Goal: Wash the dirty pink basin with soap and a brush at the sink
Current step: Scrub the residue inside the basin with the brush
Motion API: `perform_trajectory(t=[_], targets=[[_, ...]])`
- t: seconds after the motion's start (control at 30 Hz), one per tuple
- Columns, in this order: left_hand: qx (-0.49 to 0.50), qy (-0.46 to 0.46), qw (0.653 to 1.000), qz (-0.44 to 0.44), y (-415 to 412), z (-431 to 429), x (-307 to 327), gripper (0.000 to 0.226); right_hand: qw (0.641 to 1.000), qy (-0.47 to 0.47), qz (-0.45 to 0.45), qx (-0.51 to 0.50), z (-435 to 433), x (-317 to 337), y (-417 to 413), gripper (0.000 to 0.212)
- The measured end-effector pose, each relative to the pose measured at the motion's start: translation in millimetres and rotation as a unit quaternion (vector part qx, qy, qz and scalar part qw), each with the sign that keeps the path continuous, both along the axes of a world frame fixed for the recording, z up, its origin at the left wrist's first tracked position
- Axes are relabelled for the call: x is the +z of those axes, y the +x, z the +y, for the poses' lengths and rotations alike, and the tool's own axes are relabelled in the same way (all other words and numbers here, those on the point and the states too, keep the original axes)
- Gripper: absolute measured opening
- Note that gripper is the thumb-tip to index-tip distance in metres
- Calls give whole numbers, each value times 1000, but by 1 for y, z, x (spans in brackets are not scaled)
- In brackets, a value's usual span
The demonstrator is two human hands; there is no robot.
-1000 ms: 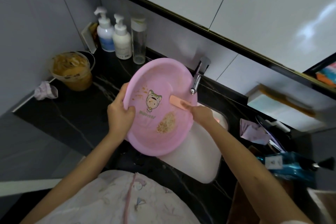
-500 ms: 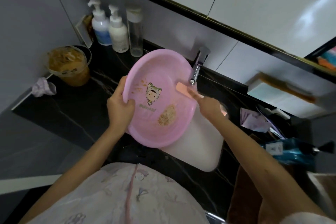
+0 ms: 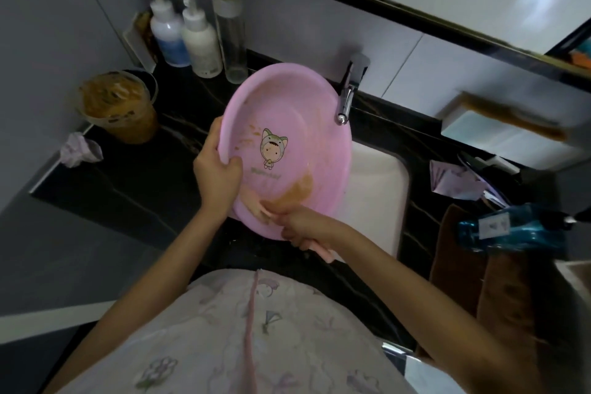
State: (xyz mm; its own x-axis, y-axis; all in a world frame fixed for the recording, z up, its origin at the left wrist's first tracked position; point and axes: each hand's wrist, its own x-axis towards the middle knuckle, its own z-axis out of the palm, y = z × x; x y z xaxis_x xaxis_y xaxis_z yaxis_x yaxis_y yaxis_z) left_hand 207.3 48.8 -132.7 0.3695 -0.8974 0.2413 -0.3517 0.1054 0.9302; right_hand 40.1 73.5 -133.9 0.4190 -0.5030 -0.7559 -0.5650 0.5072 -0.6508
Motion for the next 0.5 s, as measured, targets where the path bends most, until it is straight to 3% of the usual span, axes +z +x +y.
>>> perform_trajectory(t=[0.07,0.13,0.23,0.37,0.4,0.5], targets=[[0,7,1000,7,3,0,-3,66,994,51,-66,-69,0,3,15,37],[0,10,1000,13,6,0,-5,62,993,52,-71,-77,7,3,20,35],[6,14,1000,19,11,0,-7,61,999,-20,45,-7,17,2,-5,40],[-28,1,999,19,7,-2,-1,60,963,-95,246,63,0,-4,-53,48],[-29,-5,999,20,4,-2,0,59,964,-81,248,53,0,-1,-51,50],[-25,-14,999,32,-1,1,1,55,992,-12,124,7,9,12,-13,43]])
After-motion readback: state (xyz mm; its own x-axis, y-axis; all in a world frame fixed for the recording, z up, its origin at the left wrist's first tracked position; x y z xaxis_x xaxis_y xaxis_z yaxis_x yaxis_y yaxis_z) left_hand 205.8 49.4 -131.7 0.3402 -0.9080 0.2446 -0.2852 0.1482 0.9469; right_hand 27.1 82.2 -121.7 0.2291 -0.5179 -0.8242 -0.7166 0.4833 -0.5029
